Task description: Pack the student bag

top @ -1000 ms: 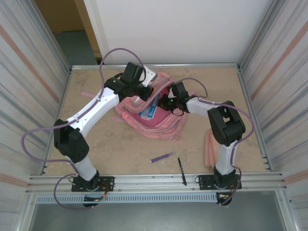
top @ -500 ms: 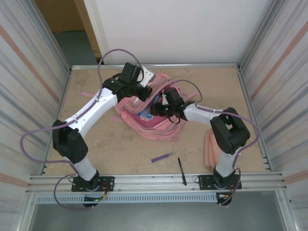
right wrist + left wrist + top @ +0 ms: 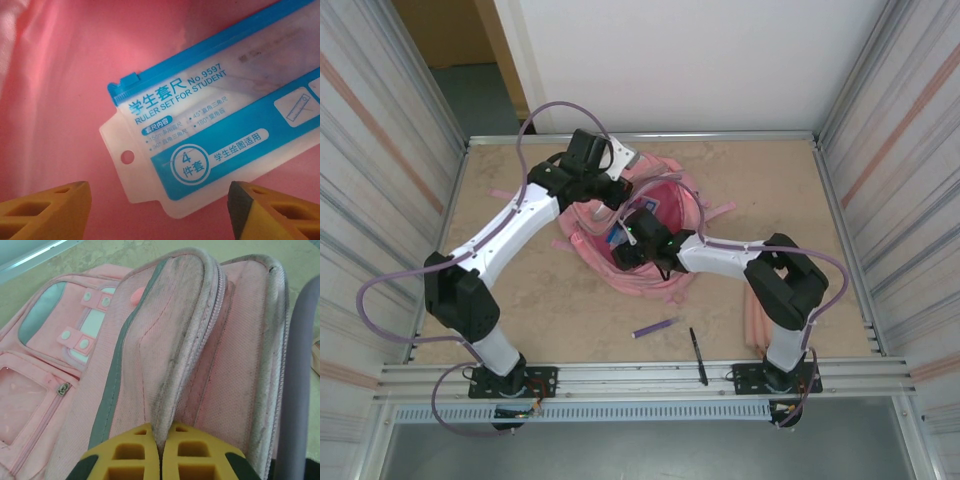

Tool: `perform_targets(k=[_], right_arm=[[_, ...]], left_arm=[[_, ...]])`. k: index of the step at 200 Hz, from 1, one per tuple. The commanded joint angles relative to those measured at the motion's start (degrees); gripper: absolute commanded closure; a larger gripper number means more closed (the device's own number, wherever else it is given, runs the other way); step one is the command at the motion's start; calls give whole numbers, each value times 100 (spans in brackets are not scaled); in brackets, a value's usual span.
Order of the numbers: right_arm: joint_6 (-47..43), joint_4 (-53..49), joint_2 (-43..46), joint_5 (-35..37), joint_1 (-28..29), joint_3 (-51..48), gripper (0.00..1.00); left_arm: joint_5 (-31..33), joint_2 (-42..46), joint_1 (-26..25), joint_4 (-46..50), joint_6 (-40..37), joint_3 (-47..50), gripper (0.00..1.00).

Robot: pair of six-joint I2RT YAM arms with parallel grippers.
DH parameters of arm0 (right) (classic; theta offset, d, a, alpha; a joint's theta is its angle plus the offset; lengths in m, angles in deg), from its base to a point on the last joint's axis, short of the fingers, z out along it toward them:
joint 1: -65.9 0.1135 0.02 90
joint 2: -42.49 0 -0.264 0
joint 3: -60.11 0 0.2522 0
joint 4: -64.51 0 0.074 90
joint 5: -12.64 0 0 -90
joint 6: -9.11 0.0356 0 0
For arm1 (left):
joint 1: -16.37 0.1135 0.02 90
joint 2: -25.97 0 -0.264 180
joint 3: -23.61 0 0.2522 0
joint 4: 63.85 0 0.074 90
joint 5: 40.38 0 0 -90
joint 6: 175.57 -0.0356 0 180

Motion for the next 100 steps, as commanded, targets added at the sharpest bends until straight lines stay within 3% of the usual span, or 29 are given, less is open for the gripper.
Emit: perform_targets(k=[1,45,67,100], right_arm=[[-527,-171,-136,826,57,62,27],[-292,-50,60,1828,-77,-113,29],[158,-47,153,1580,-375,-155,37],[782,73,60,598,-897,-97,65]], left_arm=[[-192,420,11,-533,-18,14,100],[-237,491,42,-504,-26,17,100],[-280,500,47,-511,15,56,100],[-344,543,43,-604,15,229,100]])
